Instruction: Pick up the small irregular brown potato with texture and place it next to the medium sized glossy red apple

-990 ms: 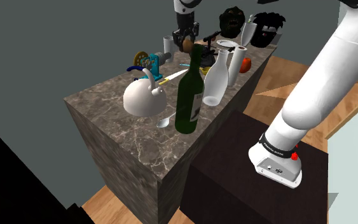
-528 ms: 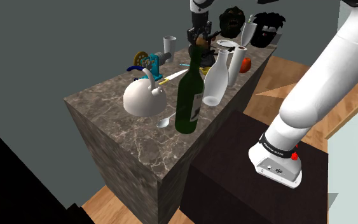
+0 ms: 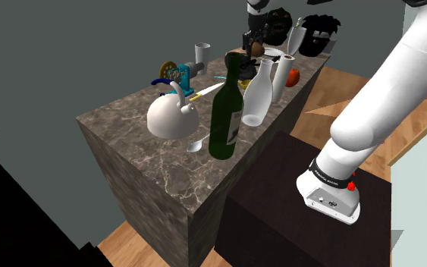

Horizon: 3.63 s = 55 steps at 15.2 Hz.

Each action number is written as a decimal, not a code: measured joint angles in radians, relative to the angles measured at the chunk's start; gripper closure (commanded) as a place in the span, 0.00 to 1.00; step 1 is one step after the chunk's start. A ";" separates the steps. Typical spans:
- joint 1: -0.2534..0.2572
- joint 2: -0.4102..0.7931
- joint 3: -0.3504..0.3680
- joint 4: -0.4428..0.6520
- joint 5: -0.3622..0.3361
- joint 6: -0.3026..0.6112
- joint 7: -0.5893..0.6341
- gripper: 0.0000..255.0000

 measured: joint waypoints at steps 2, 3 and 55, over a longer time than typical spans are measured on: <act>-0.023 0.016 -0.025 0.021 0.005 0.006 -0.050 1.00; -0.036 0.029 -0.039 0.032 0.009 0.015 -0.076 1.00; -0.386 0.591 -0.201 0.382 0.255 0.308 -0.630 1.00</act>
